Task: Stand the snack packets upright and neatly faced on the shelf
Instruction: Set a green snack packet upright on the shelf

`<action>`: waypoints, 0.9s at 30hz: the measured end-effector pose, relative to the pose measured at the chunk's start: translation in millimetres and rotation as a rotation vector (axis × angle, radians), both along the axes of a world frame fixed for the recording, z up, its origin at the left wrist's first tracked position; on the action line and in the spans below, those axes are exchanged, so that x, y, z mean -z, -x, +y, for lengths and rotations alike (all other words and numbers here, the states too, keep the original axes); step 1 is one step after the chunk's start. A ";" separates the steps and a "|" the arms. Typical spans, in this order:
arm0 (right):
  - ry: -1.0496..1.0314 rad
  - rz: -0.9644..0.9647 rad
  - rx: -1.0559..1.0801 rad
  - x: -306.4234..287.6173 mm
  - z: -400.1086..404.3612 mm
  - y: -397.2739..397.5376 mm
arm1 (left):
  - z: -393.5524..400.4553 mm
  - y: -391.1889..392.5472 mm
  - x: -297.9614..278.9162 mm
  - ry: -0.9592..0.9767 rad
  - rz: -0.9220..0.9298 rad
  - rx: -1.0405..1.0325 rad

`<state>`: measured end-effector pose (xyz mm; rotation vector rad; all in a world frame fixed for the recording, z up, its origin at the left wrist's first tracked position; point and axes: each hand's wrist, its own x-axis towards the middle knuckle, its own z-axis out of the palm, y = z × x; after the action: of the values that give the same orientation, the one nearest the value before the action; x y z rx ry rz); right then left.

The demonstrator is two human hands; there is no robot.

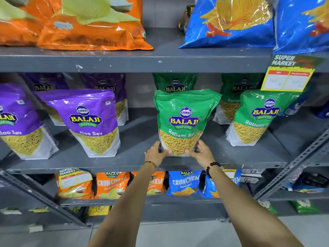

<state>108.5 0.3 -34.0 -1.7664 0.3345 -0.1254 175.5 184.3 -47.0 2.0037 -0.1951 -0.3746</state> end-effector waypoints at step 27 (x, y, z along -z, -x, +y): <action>0.029 0.062 0.000 -6.7 -6.4 -15.3 | -18.5 0.1 -20.1 -0.170 0.000 -0.111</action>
<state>123.8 -6.1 -27.3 -1.8020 0.3787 -0.0761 175.4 165.8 -26.9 2.1711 -0.0533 -0.3297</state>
